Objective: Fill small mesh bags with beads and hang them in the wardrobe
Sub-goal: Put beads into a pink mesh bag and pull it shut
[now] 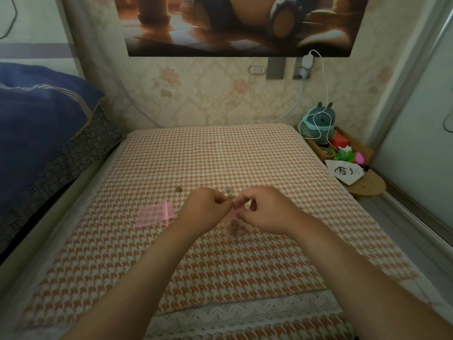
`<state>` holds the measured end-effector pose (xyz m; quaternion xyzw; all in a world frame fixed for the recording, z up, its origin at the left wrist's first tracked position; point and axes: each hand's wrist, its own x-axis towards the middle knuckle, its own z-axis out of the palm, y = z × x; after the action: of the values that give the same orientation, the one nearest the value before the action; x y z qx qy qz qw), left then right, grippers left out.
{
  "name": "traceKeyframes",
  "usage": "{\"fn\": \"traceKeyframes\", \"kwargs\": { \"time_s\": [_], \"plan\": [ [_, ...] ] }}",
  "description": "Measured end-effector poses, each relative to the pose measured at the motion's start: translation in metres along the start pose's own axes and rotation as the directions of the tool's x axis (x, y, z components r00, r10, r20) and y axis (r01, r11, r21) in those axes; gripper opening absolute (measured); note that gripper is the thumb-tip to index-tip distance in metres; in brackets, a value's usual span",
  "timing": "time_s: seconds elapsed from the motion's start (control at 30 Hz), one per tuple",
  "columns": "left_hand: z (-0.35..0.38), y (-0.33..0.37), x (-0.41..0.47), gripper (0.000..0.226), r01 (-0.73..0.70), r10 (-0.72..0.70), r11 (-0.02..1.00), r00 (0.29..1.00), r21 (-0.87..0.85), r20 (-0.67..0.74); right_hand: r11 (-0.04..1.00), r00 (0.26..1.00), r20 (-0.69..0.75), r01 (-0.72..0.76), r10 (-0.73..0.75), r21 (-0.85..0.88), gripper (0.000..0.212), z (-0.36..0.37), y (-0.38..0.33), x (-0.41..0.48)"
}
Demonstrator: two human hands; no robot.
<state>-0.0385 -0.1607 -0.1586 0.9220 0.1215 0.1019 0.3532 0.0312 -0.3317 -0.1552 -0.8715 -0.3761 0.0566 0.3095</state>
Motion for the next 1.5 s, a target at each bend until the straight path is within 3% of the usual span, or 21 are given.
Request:
{"fn": "traceKeyframes", "kwargs": {
  "time_s": [0.13,0.43,0.6,0.7,0.87,0.97,1.03,1.2,1.37,1.5],
  "plan": [
    [-0.02,-0.007,-0.003,0.018,0.051,-0.052,0.999,0.997,-0.018,-0.059,0.998,0.995,-0.086,-0.039,0.044,0.055,0.035,0.005,-0.003,0.005],
    [-0.043,-0.024,-0.016,0.01,0.052,-0.051,0.998,0.998,0.024,-0.03,0.931,0.984,0.056,-0.143,0.171,-0.335,0.022,0.033,0.005,0.02],
    [-0.043,-0.028,-0.013,0.027,0.026,-0.03,0.997,0.998,0.067,0.059,0.886,0.975,0.078,-0.156,0.21,-0.437,0.018,0.042,0.003,0.027],
    [-0.045,-0.028,-0.01,0.032,0.021,-0.028,0.997,0.996,0.077,0.09,0.903,0.985,-0.002,-0.161,0.175,-0.399,0.017,0.041,-0.003,0.027],
    [-0.046,-0.019,-0.008,0.033,0.007,-0.02,0.995,0.991,0.096,0.134,0.996,0.957,-0.287,-0.063,0.042,-0.065,0.016,0.029,-0.022,0.025],
    [-0.054,-0.027,-0.013,0.031,0.032,-0.036,0.999,0.992,0.036,0.121,0.997,0.962,-0.263,0.08,-0.07,0.025,0.014,0.034,-0.05,0.026],
    [-0.053,-0.025,-0.012,0.028,0.026,-0.029,0.999,0.99,0.025,0.135,0.99,0.966,-0.216,0.142,-0.141,-0.009,0.015,0.036,-0.054,0.025],
    [-0.054,-0.026,-0.013,0.025,0.027,-0.026,1.0,0.992,-0.001,0.125,0.944,0.977,-0.11,0.146,-0.185,-0.297,0.02,0.039,-0.048,0.029],
    [-0.055,-0.03,-0.017,0.023,0.047,-0.044,0.998,0.996,-0.038,0.081,0.966,0.99,-0.102,0.074,-0.102,-0.247,0.017,0.033,-0.042,0.031],
    [-0.05,-0.028,-0.017,0.02,0.037,-0.037,0.999,0.998,-0.014,0.056,0.968,0.988,-0.153,-0.073,0.037,-0.242,0.02,0.023,-0.022,0.031]
  ]
}}
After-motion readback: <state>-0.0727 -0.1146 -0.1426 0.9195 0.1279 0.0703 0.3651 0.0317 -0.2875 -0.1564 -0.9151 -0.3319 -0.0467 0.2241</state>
